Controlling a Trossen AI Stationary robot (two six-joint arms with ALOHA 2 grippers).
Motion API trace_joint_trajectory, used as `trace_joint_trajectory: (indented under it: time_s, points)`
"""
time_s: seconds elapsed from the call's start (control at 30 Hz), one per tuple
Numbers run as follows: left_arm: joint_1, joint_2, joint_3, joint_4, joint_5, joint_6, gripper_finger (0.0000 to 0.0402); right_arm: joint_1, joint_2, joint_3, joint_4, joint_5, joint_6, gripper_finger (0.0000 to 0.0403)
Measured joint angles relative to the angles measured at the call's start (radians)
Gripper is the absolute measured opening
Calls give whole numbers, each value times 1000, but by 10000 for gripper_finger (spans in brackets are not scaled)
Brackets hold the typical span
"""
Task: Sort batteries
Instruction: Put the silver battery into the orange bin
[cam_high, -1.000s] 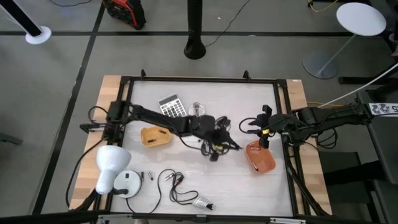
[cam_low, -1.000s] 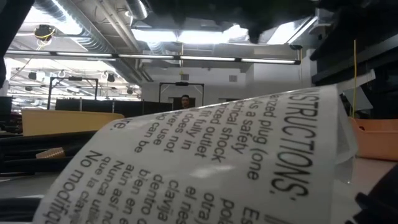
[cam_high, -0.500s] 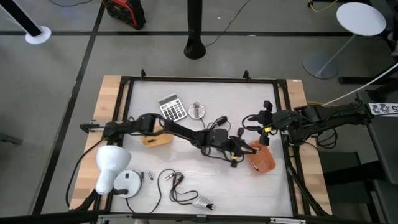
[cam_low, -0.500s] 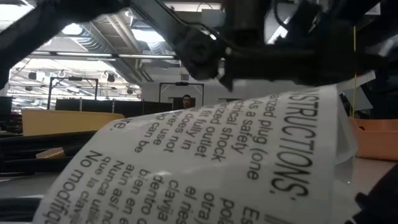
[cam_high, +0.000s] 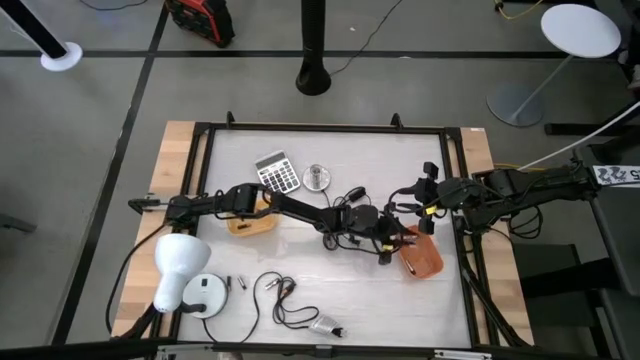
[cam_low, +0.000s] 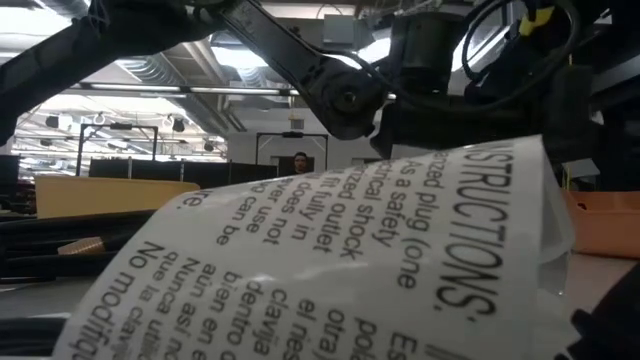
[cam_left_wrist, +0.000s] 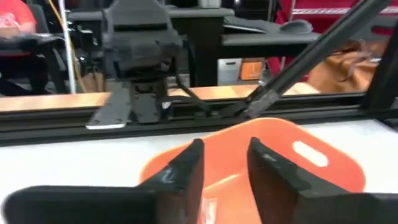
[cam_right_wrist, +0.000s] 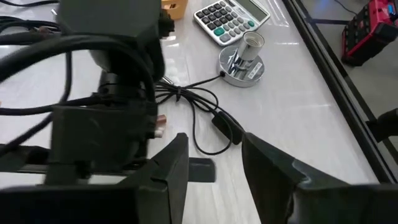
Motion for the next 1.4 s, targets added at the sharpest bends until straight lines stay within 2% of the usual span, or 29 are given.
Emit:
trace_joint_trajectory:
  time_s: [0.13, 0.27, 0.37, 0.63, 0.77, 0.9, 1.07, 1.4]
  points:
    - [-1, -12, 0, -5, 9, -31, 153, 0, 0, 0, -2, 0, 0, 144]
    - [6, -77, 0, -100, 9, -31, 162, 0, 0, 0, -4, 0, 0, 144]
    - [20, -155, 0, -302, 10, -5, 156, 0, 0, 0, -8, 0, 0, 144]
    - [64, -380, 1, -1084, 9, -3, 129, 0, 0, 0, -37, -9, -79, 144]
    - [72, -420, 0, -1379, 5, -81, 123, 0, 1, 0, -35, -8, -94, 144]
    - [72, -417, -4, -1575, -21, -184, 119, 0, 1, -1, -36, -8, -95, 144]
    - [72, -406, -82, -1648, -53, -272, 118, 0, 0, -1, -36, -8, -95, 144]
    - [74, -405, -219, -1541, -91, -330, 117, 0, 0, -1, -40, -8, -95, 144]
